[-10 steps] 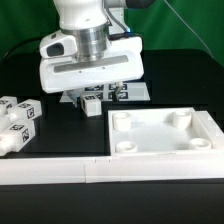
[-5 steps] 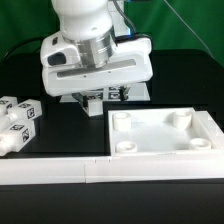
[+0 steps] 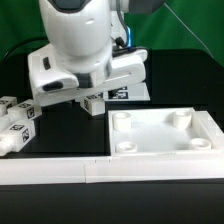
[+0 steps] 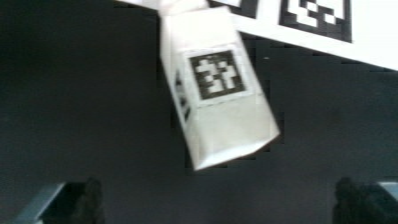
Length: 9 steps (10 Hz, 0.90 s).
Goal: Assemble one leg
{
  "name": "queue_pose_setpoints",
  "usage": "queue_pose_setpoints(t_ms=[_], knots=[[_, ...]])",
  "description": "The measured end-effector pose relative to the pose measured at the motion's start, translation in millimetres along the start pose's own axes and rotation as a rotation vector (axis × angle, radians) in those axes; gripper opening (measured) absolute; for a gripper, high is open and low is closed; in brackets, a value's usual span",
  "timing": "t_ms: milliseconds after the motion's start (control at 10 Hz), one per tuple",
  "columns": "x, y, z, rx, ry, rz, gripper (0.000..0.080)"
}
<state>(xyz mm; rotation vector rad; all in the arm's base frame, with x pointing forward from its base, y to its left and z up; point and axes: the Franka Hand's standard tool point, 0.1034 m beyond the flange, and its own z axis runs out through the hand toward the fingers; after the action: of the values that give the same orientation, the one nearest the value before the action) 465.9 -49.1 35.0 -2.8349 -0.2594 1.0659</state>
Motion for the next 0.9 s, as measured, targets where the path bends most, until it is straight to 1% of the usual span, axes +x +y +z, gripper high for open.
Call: queue_pose_setpoints(t_ms=[100, 200, 300, 400, 500, 600, 900], knots=[[-3.5, -2.5, 3.5, 0.014, -0.059, -0.005, 0.0649], [1.3, -1.4, 3.4, 0.012, -0.055, -0.005, 0.0649], [1.1, -1.6, 3.9, 0.007, -0.056, -0.007, 0.0649], [-0.6, -3.3, 8.5, -0.025, -0.076, -0.020, 0.0649], [-1.7, -7.6, 14.4, -0.049, -0.091, -0.035, 0.0649], [-1.6, -10.1, 20.1, -0.054, -0.090, -0.042, 0.0649], [-3.6, -7.7, 42.8, -0.055, -0.067, -0.071, 0.0649]])
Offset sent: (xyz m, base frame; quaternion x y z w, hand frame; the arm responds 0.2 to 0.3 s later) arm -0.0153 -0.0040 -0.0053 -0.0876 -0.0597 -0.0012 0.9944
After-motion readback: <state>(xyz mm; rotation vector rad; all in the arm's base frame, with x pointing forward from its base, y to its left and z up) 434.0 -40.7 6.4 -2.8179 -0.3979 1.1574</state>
